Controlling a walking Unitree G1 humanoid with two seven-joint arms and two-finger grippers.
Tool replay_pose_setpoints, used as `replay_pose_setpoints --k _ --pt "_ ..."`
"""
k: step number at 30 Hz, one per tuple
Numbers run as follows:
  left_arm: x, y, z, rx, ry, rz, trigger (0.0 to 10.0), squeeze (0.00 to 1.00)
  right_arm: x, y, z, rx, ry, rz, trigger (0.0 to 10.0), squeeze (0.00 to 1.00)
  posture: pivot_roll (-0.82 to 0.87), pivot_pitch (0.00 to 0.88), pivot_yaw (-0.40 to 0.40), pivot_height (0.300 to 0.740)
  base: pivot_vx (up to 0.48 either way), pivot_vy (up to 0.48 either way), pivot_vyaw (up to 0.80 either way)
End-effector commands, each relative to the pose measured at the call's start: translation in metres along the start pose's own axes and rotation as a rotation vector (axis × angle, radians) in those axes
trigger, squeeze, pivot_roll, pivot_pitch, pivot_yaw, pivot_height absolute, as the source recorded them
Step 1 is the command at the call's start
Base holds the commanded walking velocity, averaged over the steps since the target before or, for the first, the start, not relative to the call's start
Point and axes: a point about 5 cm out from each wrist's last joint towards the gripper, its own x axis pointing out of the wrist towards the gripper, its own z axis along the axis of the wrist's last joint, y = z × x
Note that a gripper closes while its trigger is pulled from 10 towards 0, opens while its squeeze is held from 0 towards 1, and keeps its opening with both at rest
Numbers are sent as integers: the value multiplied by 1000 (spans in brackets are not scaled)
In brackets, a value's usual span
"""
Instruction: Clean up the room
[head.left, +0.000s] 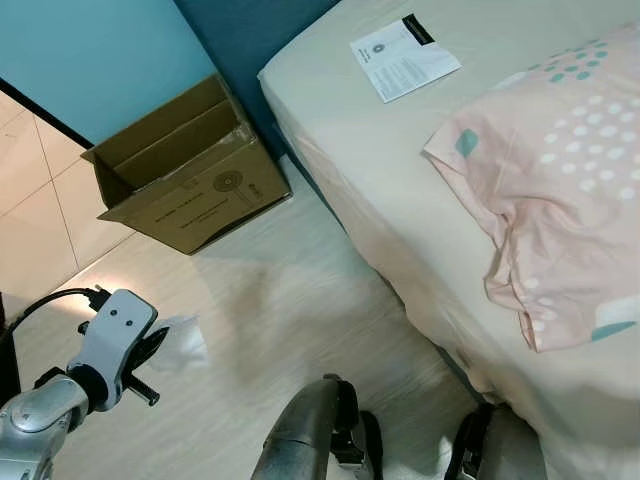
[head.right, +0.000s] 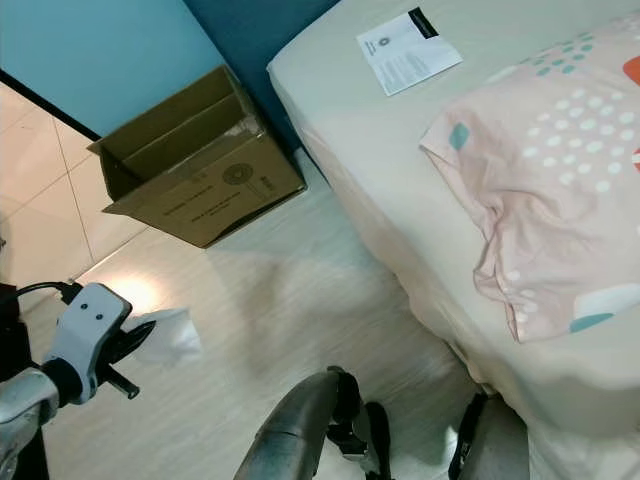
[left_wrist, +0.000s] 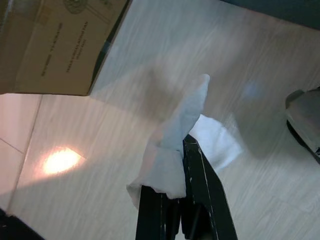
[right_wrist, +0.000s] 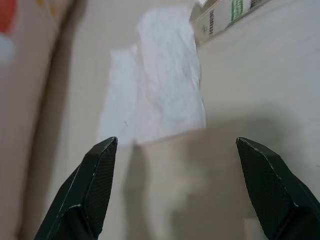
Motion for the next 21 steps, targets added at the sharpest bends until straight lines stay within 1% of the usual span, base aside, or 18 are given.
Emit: replay_pose_setpoints --k 1,3,4,6,9,15,16,18,19,20,21 --pt "-11 5 -13 -6 69 9 10000 0 -7 -14 -4 40 3 -46 10000 0 368 599 400 625 0 0 0" --pt "-16 9 -12 8 75 7 10000 0 -4 -10 1 112 -35 -27 10000 0 391 606 400 625 0 0 0" --pt "-16 9 -12 8 75 7 10000 0 -4 -10 1 112 -35 -27 10000 0 391 606 400 625 0 0 0" --pt "-18 11 -10 21 78 2 10000 0 -2 -6 2 148 -49 -19 10000 0 398 610 400 625 0 0 0" --pt "-19 13 -7 32 77 -2 10000 0 -1 -2 0 166 -48 -11 10000 0 406 609 400 625 0 0 0" --pt "-21 15 -6 36 77 -2 10000 0 0 -1 -1 173 -45 -11 10000 0 411 612 400 625 0 0 0" --pt "-21 15 -7 37 79 -2 10000 0 -1 -2 -4 146 -27 -17 10000 0 409 614 400 625 0 0 0" --pt "-21 15 -7 37 79 -2 10000 0 -1 -2 -4 146 -27 -17 10000 0 409 614 400 625 0 0 0" --pt "-21 14 -8 36 80 -4 10000 0 -2 -1 -9 127 -8 -7 10000 0 391 602 400 625 0 0 0" --pt "-15 12 -10 24 72 7 10000 0 -4 6 -19 115 13 57 10000 0 343 567 400 625 0 0 0" --pt "-15 12 -10 24 72 7 10000 0 -4 6 -19 115 13 57 10000 0 343 567 400 625 0 0 0"
